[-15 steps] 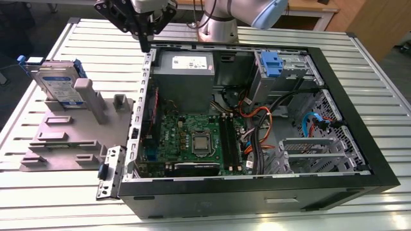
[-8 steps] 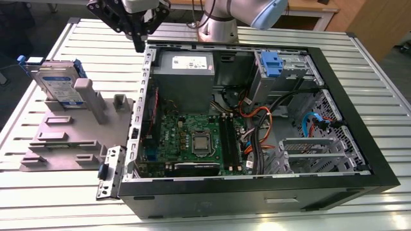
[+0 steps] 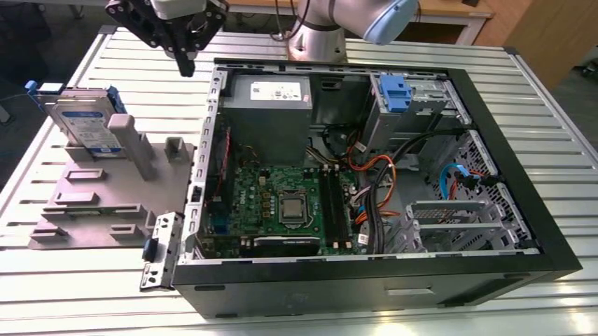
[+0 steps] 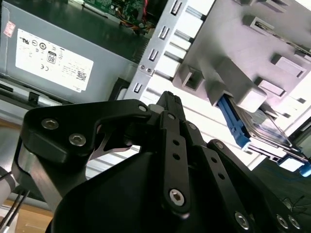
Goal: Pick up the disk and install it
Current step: 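Reach for the disk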
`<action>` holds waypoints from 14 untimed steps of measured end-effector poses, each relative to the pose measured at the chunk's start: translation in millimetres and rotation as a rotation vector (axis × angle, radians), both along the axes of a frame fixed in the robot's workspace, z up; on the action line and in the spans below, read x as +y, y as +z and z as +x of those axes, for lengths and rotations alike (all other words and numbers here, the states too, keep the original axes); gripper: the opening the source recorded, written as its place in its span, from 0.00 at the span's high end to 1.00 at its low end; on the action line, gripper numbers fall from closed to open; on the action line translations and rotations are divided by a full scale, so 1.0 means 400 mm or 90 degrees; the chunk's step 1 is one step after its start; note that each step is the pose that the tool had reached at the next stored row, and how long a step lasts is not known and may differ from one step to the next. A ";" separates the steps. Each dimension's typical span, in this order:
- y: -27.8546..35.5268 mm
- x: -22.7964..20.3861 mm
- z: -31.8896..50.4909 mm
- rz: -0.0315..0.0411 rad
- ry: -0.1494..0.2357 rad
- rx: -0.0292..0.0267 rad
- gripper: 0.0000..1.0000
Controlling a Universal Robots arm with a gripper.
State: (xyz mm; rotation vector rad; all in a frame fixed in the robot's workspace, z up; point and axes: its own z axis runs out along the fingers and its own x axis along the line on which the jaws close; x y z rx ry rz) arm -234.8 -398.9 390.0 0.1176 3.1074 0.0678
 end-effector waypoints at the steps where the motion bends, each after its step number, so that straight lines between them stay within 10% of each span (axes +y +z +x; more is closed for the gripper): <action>1: 0.000 0.000 -0.006 0.0000 0.000 0.0000 0.89; 14: -0.005 0.000 -0.080 0.0000 0.000 -0.0001 0.89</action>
